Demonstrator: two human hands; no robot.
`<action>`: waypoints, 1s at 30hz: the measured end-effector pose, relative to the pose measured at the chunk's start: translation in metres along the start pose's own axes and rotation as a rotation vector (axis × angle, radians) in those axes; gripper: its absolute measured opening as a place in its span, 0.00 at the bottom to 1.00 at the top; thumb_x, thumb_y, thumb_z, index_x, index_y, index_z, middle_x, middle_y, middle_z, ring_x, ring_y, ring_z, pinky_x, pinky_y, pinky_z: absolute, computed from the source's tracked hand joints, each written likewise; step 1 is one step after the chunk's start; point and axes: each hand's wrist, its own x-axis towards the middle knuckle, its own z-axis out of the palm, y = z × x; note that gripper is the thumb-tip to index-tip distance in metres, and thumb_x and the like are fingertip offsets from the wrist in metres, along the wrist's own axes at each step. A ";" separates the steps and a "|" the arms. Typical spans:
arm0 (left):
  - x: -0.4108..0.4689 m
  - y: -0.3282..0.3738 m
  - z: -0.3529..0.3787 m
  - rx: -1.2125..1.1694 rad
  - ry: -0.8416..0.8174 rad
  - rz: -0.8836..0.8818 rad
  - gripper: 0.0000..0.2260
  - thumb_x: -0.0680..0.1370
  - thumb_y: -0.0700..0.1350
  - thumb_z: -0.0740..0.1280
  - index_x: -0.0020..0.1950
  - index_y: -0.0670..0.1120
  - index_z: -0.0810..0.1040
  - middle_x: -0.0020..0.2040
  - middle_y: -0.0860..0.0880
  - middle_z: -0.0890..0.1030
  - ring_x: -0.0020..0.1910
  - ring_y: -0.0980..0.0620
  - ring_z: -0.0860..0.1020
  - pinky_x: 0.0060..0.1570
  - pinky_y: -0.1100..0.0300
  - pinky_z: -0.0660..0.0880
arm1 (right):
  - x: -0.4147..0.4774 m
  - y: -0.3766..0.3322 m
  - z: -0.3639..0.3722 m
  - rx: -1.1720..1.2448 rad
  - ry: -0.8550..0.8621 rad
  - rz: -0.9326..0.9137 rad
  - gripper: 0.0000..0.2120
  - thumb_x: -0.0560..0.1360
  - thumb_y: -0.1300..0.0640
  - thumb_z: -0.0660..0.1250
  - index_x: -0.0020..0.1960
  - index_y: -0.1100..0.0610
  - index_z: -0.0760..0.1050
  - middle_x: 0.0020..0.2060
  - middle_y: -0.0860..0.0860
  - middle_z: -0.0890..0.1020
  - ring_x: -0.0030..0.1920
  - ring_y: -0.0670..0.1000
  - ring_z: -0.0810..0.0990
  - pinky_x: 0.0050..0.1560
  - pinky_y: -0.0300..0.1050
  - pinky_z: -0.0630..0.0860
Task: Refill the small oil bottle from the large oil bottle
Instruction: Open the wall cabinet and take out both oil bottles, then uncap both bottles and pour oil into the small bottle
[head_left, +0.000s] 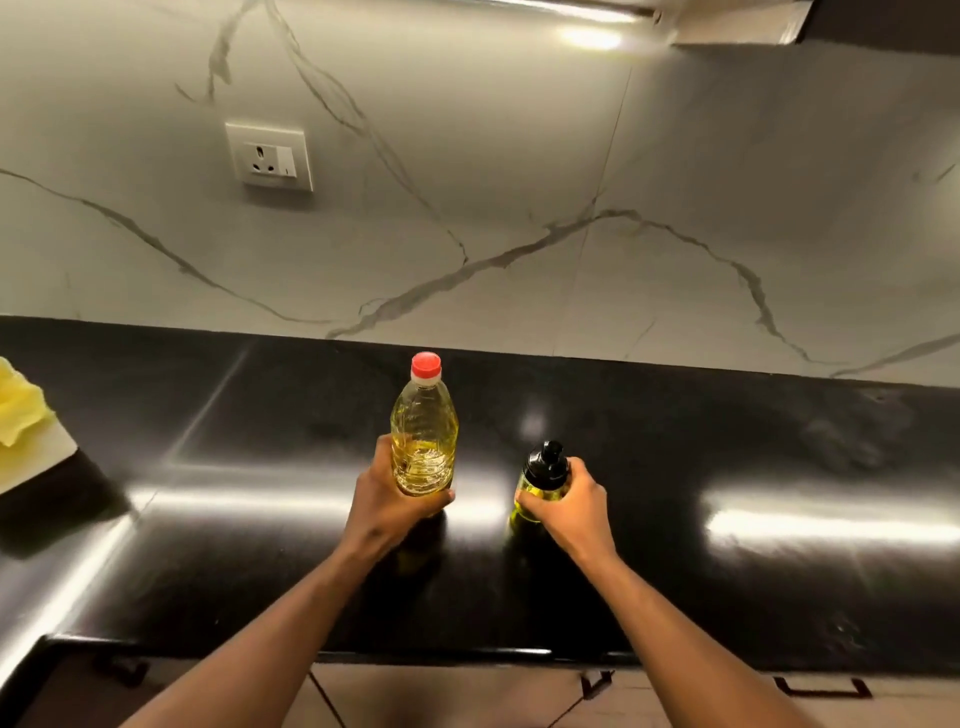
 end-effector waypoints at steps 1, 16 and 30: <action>0.001 -0.005 0.000 0.010 -0.006 -0.005 0.37 0.63 0.53 0.87 0.64 0.57 0.69 0.55 0.56 0.83 0.53 0.55 0.83 0.55 0.54 0.83 | 0.001 0.001 0.003 0.001 -0.011 0.004 0.25 0.67 0.54 0.84 0.58 0.53 0.77 0.49 0.47 0.84 0.50 0.46 0.83 0.53 0.39 0.76; -0.008 -0.020 -0.005 -0.017 -0.111 -0.075 0.46 0.63 0.56 0.86 0.73 0.54 0.64 0.59 0.58 0.78 0.58 0.54 0.79 0.58 0.61 0.75 | -0.007 0.013 0.016 -0.041 -0.055 0.028 0.39 0.67 0.48 0.85 0.72 0.53 0.72 0.63 0.50 0.83 0.65 0.52 0.81 0.68 0.49 0.77; -0.047 0.126 -0.111 0.177 0.258 0.249 0.45 0.76 0.58 0.75 0.85 0.48 0.53 0.84 0.45 0.57 0.82 0.46 0.59 0.75 0.51 0.63 | -0.063 -0.149 -0.059 -0.286 0.135 -0.688 0.36 0.84 0.41 0.63 0.85 0.56 0.57 0.83 0.55 0.63 0.83 0.55 0.62 0.80 0.61 0.66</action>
